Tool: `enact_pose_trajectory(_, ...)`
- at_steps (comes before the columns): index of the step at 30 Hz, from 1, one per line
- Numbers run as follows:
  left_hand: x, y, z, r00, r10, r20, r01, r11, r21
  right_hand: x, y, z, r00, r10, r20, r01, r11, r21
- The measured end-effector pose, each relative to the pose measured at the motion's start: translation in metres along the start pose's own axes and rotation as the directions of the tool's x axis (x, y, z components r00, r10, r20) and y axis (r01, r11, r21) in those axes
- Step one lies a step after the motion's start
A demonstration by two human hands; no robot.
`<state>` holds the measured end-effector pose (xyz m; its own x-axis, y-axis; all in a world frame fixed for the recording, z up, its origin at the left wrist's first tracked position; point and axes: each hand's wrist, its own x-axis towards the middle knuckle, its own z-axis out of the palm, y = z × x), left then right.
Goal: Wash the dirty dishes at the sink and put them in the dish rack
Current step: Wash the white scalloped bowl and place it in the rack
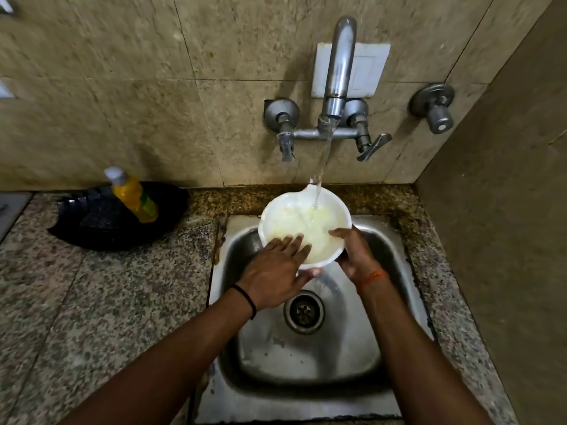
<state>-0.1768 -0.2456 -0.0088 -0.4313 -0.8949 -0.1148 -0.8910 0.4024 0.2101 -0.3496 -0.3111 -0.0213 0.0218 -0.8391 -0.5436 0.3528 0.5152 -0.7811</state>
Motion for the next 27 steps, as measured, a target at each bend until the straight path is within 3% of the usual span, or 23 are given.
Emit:
enact_pose_trajectory(5, 0.047, 0.008, -0.006, 0.979, -0.179, 0.098, 0.189, 0.977, -0.096, -0.008, 0.024, 0.014, 0.999, -0.037, 0.028, 0.03, 0.974, 0.226)
enact_pose_trajectory(9, 0.064, -0.002, -0.006, 0.999, 0.039, 0.022, -0.041, 0.996, 0.085, -0.01, 0.03, 0.007, 0.989, -0.099, 0.108, 0.063, 0.953, 0.295)
enact_pose_trajectory(11, 0.065, -0.019, -0.007, 0.981, 0.189, 0.05, -0.195, 0.959, 0.207, -0.01, 0.031, -0.003, 0.989, -0.126, 0.074, 0.102, 0.958, 0.267)
enact_pose_trajectory(13, 0.063, -0.032, -0.011, 0.969, 0.22, 0.115, -0.245, 0.921, 0.301, -0.014, 0.033, -0.007, 0.994, -0.111, -0.021, 0.113, 0.959, 0.259)
enact_pose_trajectory(16, 0.052, -0.018, -0.012, 0.993, -0.017, 0.116, -0.021, 0.947, 0.321, -0.008, 0.036, -0.005, 0.978, -0.088, -0.188, 0.138, 0.952, 0.272)
enact_pose_trajectory(19, 0.03, 0.017, 0.004, 0.969, -0.188, 0.159, 0.168, 0.977, 0.135, 0.001, 0.033, 0.003, 0.961, -0.066, -0.27, 0.149, 0.943, 0.298)
enact_pose_trajectory(22, 0.006, 0.028, 0.014, 0.984, -0.099, 0.15, 0.089, 0.994, 0.067, 0.004, 0.033, 0.0, 0.951, -0.077, -0.301, 0.166, 0.944, 0.284)
enact_pose_trajectory(27, 0.003, 0.004, 0.017, 0.974, 0.211, 0.086, -0.218, 0.973, 0.08, -0.006, 0.049, 0.0, 0.971, 0.066, -0.229, 0.037, 0.908, 0.417)
